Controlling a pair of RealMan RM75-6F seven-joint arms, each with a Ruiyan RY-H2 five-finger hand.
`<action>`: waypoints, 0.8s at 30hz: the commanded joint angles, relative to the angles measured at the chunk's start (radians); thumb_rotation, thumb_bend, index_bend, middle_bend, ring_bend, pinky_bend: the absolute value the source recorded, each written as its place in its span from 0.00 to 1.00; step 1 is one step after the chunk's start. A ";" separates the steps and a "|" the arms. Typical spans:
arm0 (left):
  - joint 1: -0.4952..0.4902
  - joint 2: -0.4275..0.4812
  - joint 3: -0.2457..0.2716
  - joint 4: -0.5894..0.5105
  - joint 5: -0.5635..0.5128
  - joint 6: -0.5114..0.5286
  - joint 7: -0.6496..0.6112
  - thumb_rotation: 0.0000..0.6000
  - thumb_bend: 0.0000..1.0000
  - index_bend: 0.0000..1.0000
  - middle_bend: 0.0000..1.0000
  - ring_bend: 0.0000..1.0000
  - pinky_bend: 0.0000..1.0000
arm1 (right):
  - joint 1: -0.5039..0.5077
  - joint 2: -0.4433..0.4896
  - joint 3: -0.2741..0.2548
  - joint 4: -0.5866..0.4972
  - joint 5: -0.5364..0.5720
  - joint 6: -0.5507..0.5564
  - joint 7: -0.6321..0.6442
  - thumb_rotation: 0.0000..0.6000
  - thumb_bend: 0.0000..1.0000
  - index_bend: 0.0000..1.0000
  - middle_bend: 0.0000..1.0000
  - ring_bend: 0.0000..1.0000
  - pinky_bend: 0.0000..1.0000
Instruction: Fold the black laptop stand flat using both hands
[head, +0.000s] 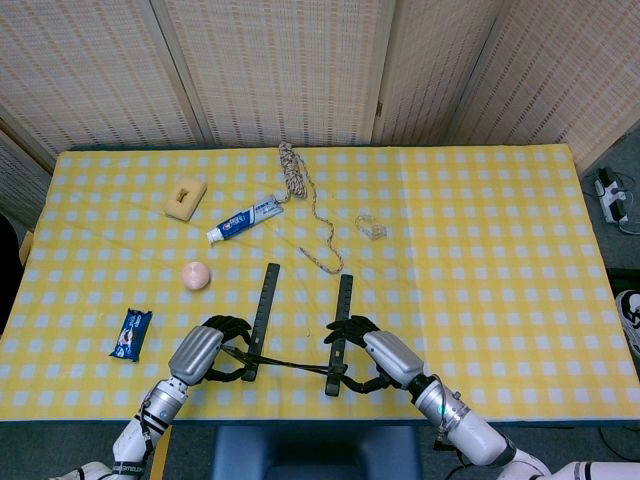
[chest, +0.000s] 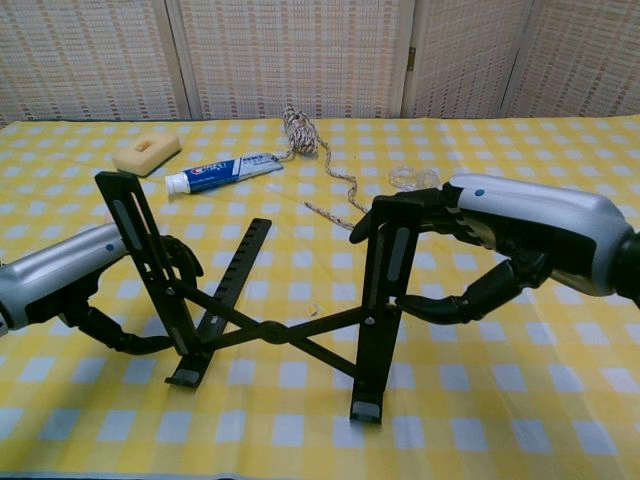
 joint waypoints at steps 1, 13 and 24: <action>0.000 -0.005 -0.002 0.002 -0.012 -0.009 0.002 1.00 0.28 0.49 0.33 0.26 0.25 | 0.001 -0.002 0.001 0.005 -0.001 -0.002 0.007 1.00 0.39 0.28 0.16 0.10 0.00; -0.008 -0.003 0.003 -0.011 -0.038 -0.055 -0.018 1.00 0.40 0.50 0.33 0.26 0.26 | 0.004 -0.018 0.001 0.028 0.002 -0.013 0.025 1.00 0.39 0.28 0.16 0.09 0.00; -0.006 -0.013 0.004 0.001 -0.040 -0.058 -0.029 1.00 0.42 0.52 0.33 0.26 0.26 | 0.004 -0.026 0.001 0.036 0.007 -0.016 0.029 1.00 0.39 0.28 0.16 0.09 0.00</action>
